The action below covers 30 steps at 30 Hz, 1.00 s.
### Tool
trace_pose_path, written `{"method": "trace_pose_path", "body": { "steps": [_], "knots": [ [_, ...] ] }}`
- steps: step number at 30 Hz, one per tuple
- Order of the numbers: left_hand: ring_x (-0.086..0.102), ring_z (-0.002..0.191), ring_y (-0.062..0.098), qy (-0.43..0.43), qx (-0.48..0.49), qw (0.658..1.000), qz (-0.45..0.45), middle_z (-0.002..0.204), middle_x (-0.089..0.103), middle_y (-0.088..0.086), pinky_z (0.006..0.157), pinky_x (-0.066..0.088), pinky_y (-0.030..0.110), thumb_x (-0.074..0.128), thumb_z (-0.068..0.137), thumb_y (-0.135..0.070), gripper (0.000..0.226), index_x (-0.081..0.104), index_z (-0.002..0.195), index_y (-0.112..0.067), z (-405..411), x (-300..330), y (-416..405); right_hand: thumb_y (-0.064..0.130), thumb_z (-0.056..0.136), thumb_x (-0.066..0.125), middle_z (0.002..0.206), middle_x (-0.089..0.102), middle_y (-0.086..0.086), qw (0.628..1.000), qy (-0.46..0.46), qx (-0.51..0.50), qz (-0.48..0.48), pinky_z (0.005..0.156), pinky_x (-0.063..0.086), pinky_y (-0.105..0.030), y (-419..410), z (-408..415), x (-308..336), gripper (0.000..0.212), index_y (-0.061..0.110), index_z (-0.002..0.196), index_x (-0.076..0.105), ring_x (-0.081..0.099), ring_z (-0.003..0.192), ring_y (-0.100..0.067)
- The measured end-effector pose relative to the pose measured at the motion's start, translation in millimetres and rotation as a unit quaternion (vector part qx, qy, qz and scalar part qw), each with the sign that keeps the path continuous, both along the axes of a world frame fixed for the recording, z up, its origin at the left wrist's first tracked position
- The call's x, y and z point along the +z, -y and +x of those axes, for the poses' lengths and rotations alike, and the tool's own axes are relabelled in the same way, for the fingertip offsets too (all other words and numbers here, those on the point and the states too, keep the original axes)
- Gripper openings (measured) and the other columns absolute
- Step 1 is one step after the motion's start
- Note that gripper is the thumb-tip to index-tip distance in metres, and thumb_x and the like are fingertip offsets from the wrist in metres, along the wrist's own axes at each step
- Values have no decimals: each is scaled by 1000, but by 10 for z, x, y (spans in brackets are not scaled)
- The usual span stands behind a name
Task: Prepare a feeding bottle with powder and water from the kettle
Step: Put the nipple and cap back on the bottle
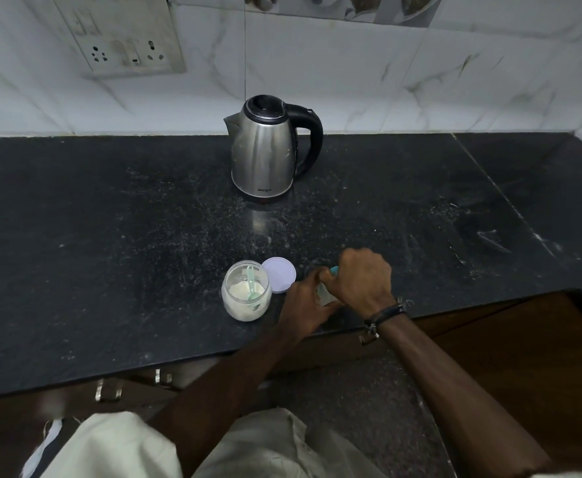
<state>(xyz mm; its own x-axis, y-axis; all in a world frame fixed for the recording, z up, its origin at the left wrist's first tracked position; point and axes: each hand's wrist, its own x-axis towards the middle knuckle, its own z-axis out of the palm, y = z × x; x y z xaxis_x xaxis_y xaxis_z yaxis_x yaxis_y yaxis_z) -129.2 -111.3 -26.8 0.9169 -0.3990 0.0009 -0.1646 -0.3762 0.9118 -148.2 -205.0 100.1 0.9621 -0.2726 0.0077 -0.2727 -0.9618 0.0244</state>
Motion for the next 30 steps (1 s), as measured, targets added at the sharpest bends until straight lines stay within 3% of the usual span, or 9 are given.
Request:
{"method": "trace_pose_path", "body": {
  "steps": [2,5,9,14,18,20,26,30],
  "knots": [
    [65,108,16,0,-4,1000,0,119,71,3,88,43,16,86,73,-36,71,55,134,-14,6,2,-8,57,86,58,92,69,-11,1000,-14,-1,-14,62,44,-32,3,24,24,50,8,90,66,67,84,-28],
    [66,107,15,14,-9,1000,6,117,72,2,92,49,24,87,71,-39,70,58,130,-14,14,4,-9,64,87,52,102,67,-11,996,-55,45,-55,69,46,-35,71,56,76,58,9,100,64,66,93,-29],
    [63,110,15,27,-8,1000,10,122,69,1,89,41,15,83,74,-39,70,55,134,-18,21,39,-14,62,77,65,113,65,-4,972,-160,171,10,82,52,-38,304,122,118,59,20,118,58,63,99,-25],
    [66,107,15,31,-13,999,-9,118,71,0,92,50,29,85,72,-37,68,57,130,-17,16,1,-12,53,74,70,109,69,2,967,-128,217,42,81,51,-33,472,86,37,51,26,116,60,64,96,-20],
    [67,105,16,26,-13,999,-19,116,71,0,91,51,30,85,72,-36,67,57,129,-15,10,15,2,60,68,69,83,67,5,979,-76,162,98,61,41,-28,510,75,-66,44,22,87,61,63,76,-18],
    [68,100,14,31,-4,999,-26,111,73,-1,87,52,27,79,72,-45,65,58,126,-16,-13,15,7,63,66,67,77,64,5,985,-50,124,112,58,39,-27,478,44,-139,46,20,81,58,61,70,-18],
    [69,101,19,56,15,998,-18,113,73,4,90,50,25,84,75,-29,63,58,130,-13,-40,-60,35,58,71,68,86,66,-6,994,-3,13,108,67,46,-33,265,-55,-159,52,9,88,63,62,80,-24],
    [69,103,21,61,21,998,-21,115,72,4,92,52,34,82,74,-31,68,56,133,-13,-53,-99,48,56,73,68,97,67,-11,992,12,-62,113,73,47,-34,125,-76,-148,55,6,94,64,63,90,-27]
  ]
}}
